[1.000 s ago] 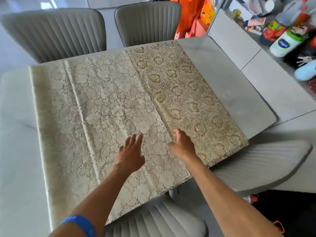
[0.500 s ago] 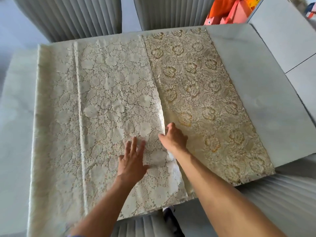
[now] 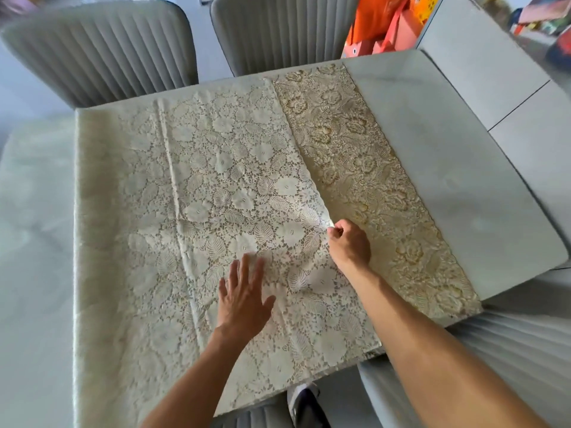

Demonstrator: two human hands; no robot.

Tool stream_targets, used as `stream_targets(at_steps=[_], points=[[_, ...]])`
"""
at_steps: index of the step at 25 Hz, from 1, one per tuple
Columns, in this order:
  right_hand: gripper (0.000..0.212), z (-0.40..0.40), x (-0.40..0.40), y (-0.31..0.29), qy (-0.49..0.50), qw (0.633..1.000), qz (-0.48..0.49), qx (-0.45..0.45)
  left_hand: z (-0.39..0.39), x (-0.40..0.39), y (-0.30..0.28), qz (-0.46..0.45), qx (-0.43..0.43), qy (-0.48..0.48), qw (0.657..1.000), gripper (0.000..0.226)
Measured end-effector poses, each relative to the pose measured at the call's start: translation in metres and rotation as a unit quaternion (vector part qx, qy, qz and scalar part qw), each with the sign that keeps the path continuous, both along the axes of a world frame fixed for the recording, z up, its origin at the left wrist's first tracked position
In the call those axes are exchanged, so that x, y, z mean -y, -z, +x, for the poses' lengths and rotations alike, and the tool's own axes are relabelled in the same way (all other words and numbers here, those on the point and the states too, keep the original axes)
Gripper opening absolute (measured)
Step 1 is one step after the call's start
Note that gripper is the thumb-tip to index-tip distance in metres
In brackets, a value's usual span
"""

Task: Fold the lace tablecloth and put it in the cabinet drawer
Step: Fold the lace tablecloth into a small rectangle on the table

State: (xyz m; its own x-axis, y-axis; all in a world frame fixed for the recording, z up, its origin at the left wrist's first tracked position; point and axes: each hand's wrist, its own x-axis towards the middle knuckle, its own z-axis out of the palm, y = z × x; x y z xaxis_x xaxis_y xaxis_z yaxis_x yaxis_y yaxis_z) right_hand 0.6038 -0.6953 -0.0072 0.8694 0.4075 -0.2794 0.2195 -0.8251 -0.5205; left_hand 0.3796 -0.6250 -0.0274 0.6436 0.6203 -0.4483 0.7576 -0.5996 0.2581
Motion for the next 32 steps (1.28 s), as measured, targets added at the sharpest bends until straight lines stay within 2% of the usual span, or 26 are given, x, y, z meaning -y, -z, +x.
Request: stream_targets(at_steps=[9, 14, 18, 32], points=[[0.016, 0.124, 0.071, 0.015, 0.042, 0.999, -0.004, 0.002, 0.099, 0.030, 0.006, -0.004, 0.022, 0.044, 0.999, 0.078], [0.013, 0.165, 0.091, 0.022, 0.055, 0.996, -0.053, 0.037, 0.140, 0.041, 0.010, 0.009, 0.006, 0.069, 0.998, 0.080], [0.022, 0.192, 0.100, 0.022, 0.030, 0.992, -0.102, 0.065, 0.160, 0.045, 0.013, 0.014, 0.011, 0.093, 0.995, 0.080], [0.023, 0.217, 0.109, 0.025, 0.031, 0.994, -0.080, 0.061, 0.186, 0.053, 0.015, 0.004, 0.028, 0.093, 0.995, 0.083]])
